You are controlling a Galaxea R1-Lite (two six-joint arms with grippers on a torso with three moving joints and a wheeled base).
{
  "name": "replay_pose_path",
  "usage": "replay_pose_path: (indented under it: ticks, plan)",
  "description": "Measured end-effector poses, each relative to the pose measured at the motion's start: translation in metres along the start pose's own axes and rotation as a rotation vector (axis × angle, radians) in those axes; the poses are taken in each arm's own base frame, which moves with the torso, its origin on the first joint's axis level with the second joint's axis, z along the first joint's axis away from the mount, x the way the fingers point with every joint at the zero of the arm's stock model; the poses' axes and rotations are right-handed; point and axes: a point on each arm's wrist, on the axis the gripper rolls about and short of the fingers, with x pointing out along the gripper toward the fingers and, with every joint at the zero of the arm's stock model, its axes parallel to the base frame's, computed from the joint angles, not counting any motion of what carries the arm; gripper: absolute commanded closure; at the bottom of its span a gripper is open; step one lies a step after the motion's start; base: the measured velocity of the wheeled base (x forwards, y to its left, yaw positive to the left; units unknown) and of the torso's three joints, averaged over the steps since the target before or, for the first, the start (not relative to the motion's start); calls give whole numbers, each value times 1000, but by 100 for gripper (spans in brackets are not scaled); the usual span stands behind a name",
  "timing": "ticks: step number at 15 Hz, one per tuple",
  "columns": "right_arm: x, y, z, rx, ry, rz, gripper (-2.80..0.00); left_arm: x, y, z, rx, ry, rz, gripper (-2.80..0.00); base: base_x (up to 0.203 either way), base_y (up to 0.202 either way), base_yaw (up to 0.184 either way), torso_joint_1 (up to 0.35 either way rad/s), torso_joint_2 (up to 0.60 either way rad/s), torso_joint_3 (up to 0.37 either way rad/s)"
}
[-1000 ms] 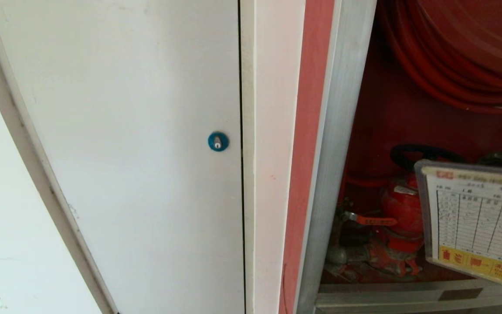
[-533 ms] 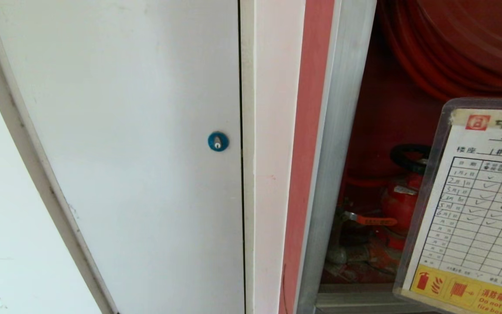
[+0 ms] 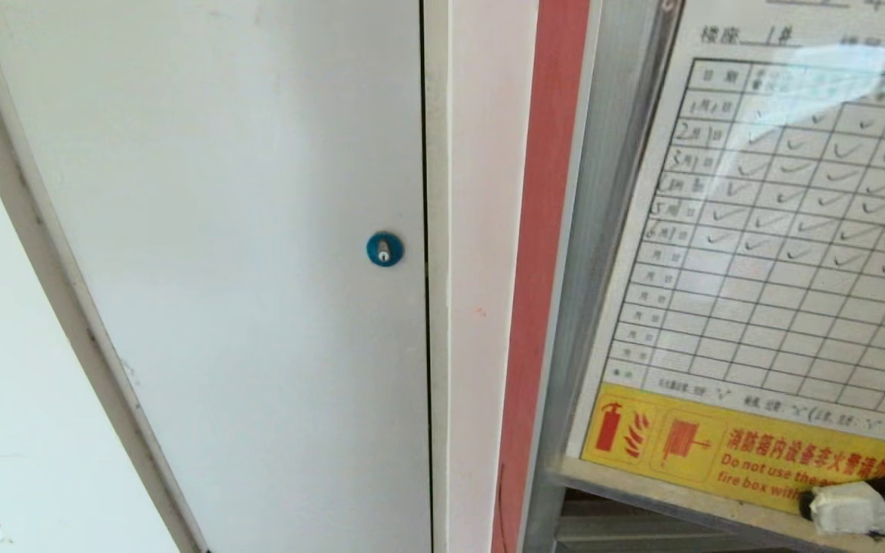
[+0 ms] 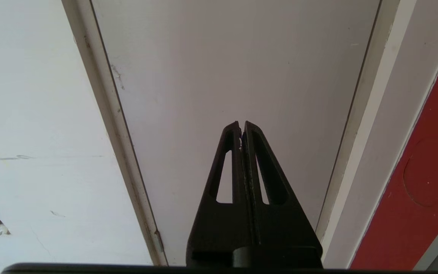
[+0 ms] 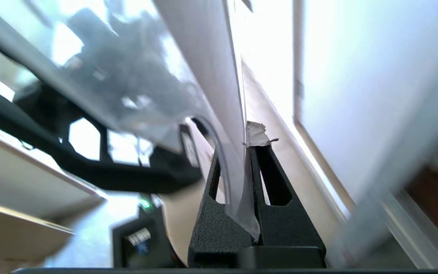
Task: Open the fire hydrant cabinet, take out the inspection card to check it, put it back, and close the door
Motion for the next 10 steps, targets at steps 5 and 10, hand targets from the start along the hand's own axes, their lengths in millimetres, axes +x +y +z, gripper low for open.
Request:
replay_pose_path:
  ticks: [5,10]
  plan:
    - [38,-12,6,6,44,76,0,0,0,0,0,0,0,0,0,0,0,0,0,0]
    - [66,-23,0,44,122,106,0,0,0,0,0,0,0,0,0,0,0,0,0,0]
